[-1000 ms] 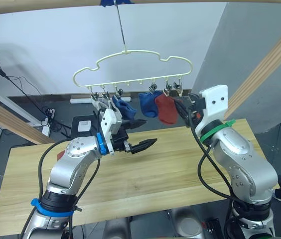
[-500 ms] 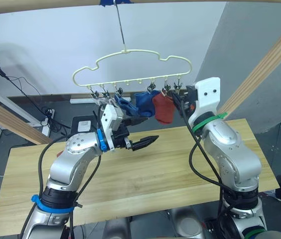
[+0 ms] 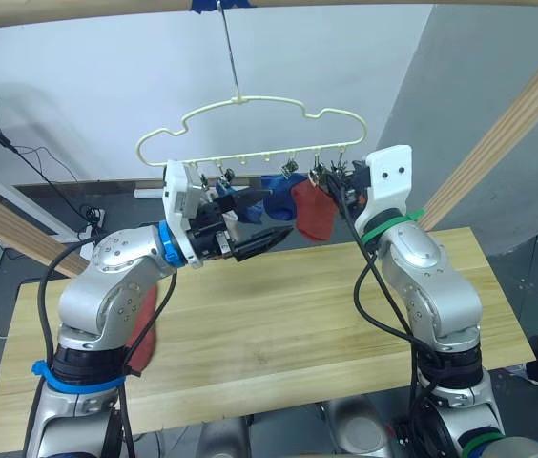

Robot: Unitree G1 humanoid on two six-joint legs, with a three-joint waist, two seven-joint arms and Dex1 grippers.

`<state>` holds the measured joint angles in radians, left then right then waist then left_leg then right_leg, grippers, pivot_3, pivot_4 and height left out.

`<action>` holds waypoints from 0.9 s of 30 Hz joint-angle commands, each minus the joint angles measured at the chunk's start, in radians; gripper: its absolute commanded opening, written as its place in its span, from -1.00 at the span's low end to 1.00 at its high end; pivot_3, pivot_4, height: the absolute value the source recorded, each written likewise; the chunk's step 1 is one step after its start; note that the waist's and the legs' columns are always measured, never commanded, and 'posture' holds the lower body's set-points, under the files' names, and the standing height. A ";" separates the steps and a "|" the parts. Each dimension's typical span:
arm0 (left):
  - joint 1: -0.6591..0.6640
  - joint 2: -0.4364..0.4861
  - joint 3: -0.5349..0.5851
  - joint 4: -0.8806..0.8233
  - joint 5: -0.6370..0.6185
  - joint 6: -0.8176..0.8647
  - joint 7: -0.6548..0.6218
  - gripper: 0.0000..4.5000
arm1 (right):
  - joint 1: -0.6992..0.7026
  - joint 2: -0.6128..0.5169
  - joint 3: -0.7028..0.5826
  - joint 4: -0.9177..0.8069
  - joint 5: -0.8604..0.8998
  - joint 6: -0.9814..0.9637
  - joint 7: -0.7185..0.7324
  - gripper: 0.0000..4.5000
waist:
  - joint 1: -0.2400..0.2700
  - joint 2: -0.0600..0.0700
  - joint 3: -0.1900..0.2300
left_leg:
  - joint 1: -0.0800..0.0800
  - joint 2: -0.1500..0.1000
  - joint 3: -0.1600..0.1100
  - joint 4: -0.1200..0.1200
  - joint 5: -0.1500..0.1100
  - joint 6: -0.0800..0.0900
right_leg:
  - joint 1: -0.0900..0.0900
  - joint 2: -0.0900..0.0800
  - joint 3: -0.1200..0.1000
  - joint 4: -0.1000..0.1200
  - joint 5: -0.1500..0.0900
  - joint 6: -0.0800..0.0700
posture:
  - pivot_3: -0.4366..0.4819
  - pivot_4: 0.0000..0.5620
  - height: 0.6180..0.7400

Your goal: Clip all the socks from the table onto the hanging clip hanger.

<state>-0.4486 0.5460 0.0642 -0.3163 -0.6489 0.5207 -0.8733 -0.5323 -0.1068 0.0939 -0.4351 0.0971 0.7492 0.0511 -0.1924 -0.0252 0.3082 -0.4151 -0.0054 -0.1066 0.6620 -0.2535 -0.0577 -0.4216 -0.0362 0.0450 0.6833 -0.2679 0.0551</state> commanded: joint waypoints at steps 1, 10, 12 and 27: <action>-0.017 0.007 0.011 -0.044 -0.015 0.000 0.007 0.81 | -0.020 0.016 -0.029 -0.023 -0.013 -0.032 -0.024 0.12 | 0.000 0.000 0.000 | 0.000 0.000 0.000 0.000 0.000 0.000 | 0.000 0.000 0.000 0.000 0.000 0.000 | -0.59 -0.11 1.00; -0.037 0.002 -0.004 -0.041 -0.012 0.003 0.010 0.81 | -0.025 0.101 -0.078 -0.053 0.022 0.034 -0.054 0.12 | -0.001 0.000 0.000 | 0.000 0.000 0.000 0.000 0.000 0.000 | 0.000 0.000 0.000 0.001 0.000 0.000 | -0.61 -0.10 1.00; -0.043 0.002 -0.007 -0.037 -0.010 0.002 0.009 0.81 | -0.028 0.116 -0.083 -0.054 0.024 0.044 -0.056 0.12 | -0.001 0.000 0.000 | 0.000 0.000 0.000 0.000 0.000 0.000 | 0.000 0.000 0.000 0.001 0.000 0.000 | -0.62 -0.10 1.00; -0.048 0.003 -0.013 -0.040 -0.009 0.003 0.004 0.81 | -0.072 0.219 -0.098 -0.052 0.030 0.076 -0.112 0.12 | -0.001 0.000 0.000 | 0.000 0.000 0.000 0.001 0.000 0.000 | -0.001 0.000 0.000 0.003 0.000 0.000 | -0.62 -0.11 1.00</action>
<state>-0.4866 0.5457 0.0491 -0.3169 -0.6490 0.5336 -0.8634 -0.5797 0.1034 -0.0129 -0.4366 0.1211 0.8347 -0.0453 -0.1939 -0.0250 0.3081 -0.4148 -0.0054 -0.1067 0.6626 -0.2533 -0.0579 -0.4225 -0.0361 0.0451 0.6864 -0.2679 0.0550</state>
